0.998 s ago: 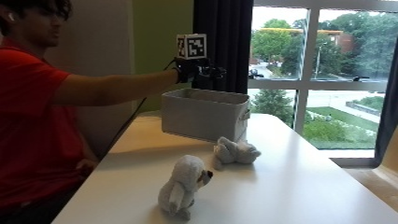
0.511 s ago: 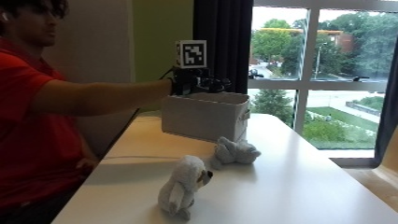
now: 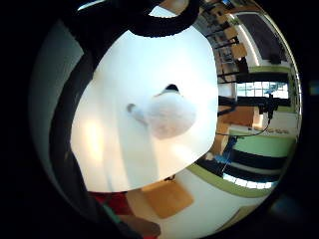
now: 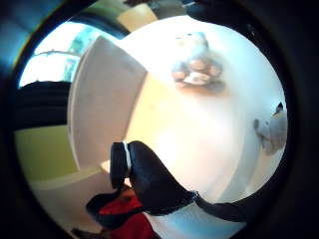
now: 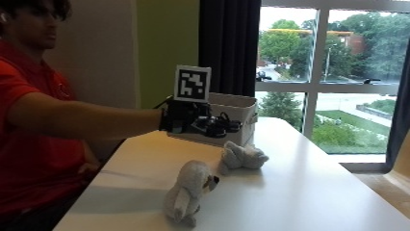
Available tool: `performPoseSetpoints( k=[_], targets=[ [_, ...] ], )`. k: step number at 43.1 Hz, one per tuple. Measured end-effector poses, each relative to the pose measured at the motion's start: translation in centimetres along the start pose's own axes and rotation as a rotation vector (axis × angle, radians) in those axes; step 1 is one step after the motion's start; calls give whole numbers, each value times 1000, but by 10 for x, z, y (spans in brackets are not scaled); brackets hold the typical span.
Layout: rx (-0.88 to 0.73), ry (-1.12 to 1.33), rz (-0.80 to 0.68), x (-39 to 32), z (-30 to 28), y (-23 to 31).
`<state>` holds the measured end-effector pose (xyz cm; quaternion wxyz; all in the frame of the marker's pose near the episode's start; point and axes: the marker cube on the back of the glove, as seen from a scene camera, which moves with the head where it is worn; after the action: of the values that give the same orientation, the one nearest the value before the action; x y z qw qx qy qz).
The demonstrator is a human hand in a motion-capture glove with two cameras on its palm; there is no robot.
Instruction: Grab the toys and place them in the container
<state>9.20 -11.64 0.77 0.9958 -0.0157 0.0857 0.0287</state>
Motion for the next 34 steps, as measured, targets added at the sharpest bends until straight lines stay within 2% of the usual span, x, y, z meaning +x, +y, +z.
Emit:
performPoseSetpoints(
  k=[12, 34],
  targets=[
    [-29, -8, 181, 76, 22, 8],
    [-66, -49, 305, 138, 56, 14]
  ],
)
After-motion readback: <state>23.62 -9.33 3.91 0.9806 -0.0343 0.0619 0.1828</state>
